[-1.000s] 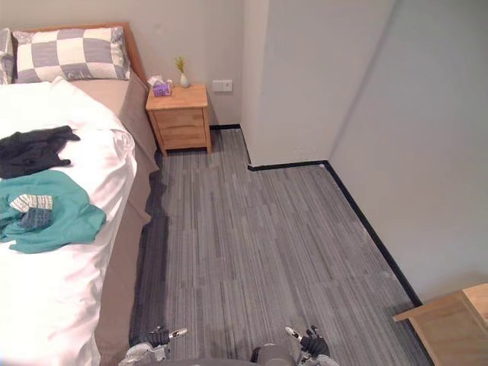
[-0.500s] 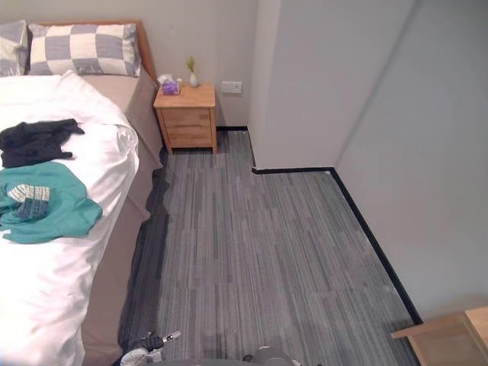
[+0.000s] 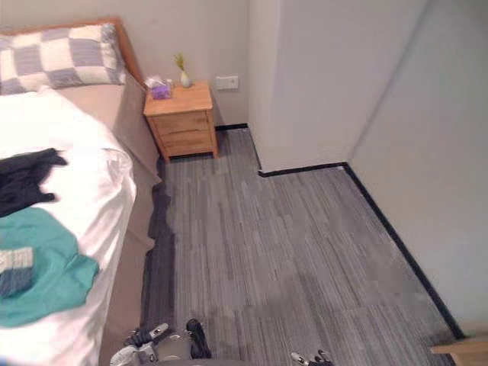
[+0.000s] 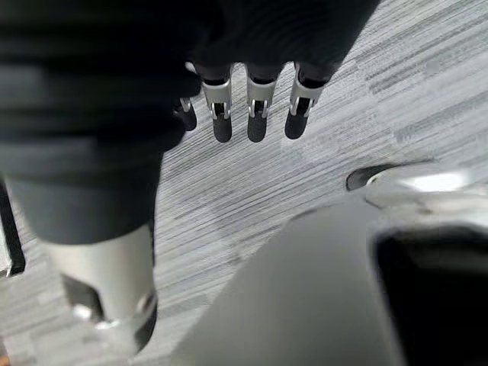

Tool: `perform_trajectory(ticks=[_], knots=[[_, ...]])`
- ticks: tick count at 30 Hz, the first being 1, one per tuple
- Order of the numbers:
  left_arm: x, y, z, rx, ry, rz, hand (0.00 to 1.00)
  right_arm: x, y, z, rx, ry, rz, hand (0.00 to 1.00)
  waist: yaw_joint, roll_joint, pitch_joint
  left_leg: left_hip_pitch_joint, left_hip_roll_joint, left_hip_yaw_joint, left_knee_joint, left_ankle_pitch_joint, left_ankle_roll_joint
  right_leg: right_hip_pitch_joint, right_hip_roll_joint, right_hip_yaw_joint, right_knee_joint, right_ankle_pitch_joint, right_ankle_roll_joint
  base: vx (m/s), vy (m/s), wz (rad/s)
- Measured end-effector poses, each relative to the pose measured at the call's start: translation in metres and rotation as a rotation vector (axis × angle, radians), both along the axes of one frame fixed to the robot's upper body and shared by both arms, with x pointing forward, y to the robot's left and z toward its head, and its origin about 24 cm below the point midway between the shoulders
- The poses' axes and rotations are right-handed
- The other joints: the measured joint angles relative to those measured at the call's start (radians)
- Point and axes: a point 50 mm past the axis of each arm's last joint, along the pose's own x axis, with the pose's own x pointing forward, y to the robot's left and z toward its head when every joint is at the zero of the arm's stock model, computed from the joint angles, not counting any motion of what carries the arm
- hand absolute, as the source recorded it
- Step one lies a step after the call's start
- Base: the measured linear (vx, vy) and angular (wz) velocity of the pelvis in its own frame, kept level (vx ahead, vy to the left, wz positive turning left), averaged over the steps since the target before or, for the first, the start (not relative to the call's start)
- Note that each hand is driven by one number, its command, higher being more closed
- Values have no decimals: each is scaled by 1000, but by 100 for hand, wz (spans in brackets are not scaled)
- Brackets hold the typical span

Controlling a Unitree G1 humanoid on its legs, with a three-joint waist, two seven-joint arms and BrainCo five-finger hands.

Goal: Tidy the bed and pick cloth on bed and put in laundry

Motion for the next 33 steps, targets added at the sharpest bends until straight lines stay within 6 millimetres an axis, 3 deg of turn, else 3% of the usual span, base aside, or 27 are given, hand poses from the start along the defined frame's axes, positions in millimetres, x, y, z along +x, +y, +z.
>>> perform_trajectory(ticks=[2, 5, 8, 9, 10, 11, 12, 15, 17, 18, 19, 20, 21, 22, 24, 26, 28, 29, 31, 32, 33], knots=[[-1, 1, 0, 1, 2, 2, 0, -1, 2, 0, 0, -1, 7, 0, 4, -6, -3, 31, -11, 17, 5, -32, 5, 8, -15, 16, 6, 63, 23, 340, 235, -17], [-12, -2, -5, -9, 45, -1, 0, -7, 0, 0, -15, 9, 9, 0, 20, -8, -25, 113, -54, 42, -27, -72, 13, 13, -48, 63, 75, 130, 24, 294, 195, -15], [-15, -2, -6, 8, 72, -69, 0, -18, -5, -1, -22, 32, -38, 0, 10, -11, -44, 176, -116, 28, -85, -99, 12, -115, -80, 88, 385, 201, 82, 210, 183, 23], [-17, -6, -8, 3, 78, -90, 0, -19, -6, -1, -18, 21, -68, 0, -12, -6, -42, 216, -142, 13, -113, -119, 21, -214, -94, 89, 600, 269, 97, 178, 118, 39], [-15, -3, -7, 12, 67, -94, 0, -19, -5, -1, -13, 12, -64, 0, -26, -8, -37, 255, -150, 5, -122, -140, 18, -304, -98, 86, 760, 216, 75, 225, 94, 30], [-16, -2, -7, 16, 66, -93, 0, -19, -5, -1, -13, 9, -63, 0, -27, -12, -34, 280, -152, 4, -127, -148, 14, -346, -92, 78, 818, 178, 66, 339, 44, 15], [-17, -1, -7, 18, 62, -91, 0, -20, -6, 0, -17, 1, -60, 0, -32, -7, -18, 342, -147, 3, -138, -164, 17, -425, -70, 46, 887, 87, 45, 294, 15, 12], [-11, -7, -7, -20, 31, -106, 0, -28, -4, 0, -20, 1, -59, 0, -41, -5, -17, 422, -116, -20, -166, -184, -3, -505, -13, -43, 778, 10, 24, 377, -79, 41], [-2, -12, -6, -51, -1, -112, 0, -31, -1, -1, -19, 8, -50, 0, -51, 1, -15, 458, -73, -62, -186, -202, -39, -547, 43, -117, 560, 8, 11, 404, -196, 60], [2, -17, -5, -73, -15, -123, 0, -31, 0, -1, -19, 9, -36, 0, -59, 0, -14, 478, -56, -81, -204, -212, -62, -560, 73, -128, 407, 30, 9, 211, -277, 60], [5, -22, -5, -93, -27, -131, 0, -33, 1, -1, -18, 15, -35, 0, -60, -1, -11, 502, -44, -94, -217, -229, -91, -566, 96, -126, 249, 93, 3, 128, -286, 50], [7, -26, -5, -103, -32, -134, 0, -34, 2, -1, -16, 21, -37, 0, -61, 5, -6, 520, -34, -99, -223, -238, -108, -561, 108, -126, 221, 170, -40, 325, -263, 22], [7, -36, -6, -130, -31, -147, 0, -32, -4, -1, -33, 23, -42, 0, -55, 50, 6, 557, -7, -101, -244, -225, -109, -522, 143, -158, 228, 139, -59, 379, -186, 8], [9, -39, -6, -138, -37, -164, 0, -29, -5, 0, -39, 16, -30, 0, -53, 55, 12, 557, -8, -101, -249, -202, -108, -528, 143, -157, 252, 121, -72, 539, -224, 13], [17, -48, -3, -145, -75, -206, 0, -22, -7, 1, -55, -2, -11, 0, -63, 57, 44, 602, -16, -96, -274, -75, -126, -532, 123, -163, 367, 32, -103, 425, -234, 21], [17, -49, -3, -142, -70, -211, 0, -19, -7, 2, -58, -5, 16, 0, -64, 55, 43, 611, -9, -94, -262, -6, -143, -513, 131, -164, 374, 5, -110, 351, -226, -4], [16, -49, -4, -127, -59, -198, 0, -17, -6, 2, -55, -4, 31, 0, -63, 51, 41, 598, 8, -99, -182, 26, -147, -459, 144, -162, 326, -34, -107, 305, -247, -15], [15, -43, -3, -102, -60, -152, 0, -16, -7, 2, -55, 6, 35, 0, -63, 52, 41, 492, 71, -149, 104, 31, -150, -395, 170, -149, 264, -70, -111, 144, -232, -16], [16, -37, -1, -93, -82, -95, 0, -18, -8, 3, -62, 12, 33, 0, -63, 56, 41, 344, 127, -236, 409, 59, -153, -351, 199, -131, 228, -82, -117, 79, -166, -21], [16, -36, 0, -97, -96, -66, 0, -20, -11, 3, -70, 18, 31, 0, -56, 65, 39, 257, 157, -272, 578, 47, -158, -323, 216, -125, 210, -88, -126, 276, -68, -41], [16, -27, 3, -89, -129, -5, 0, -17, -13, 3, -85, 27, 34, 0, -43, 72, 43, 130, 186, -312, 789, -6, -160, -235, 231, -116, 170, -102, -145, 350, -46, -38]])
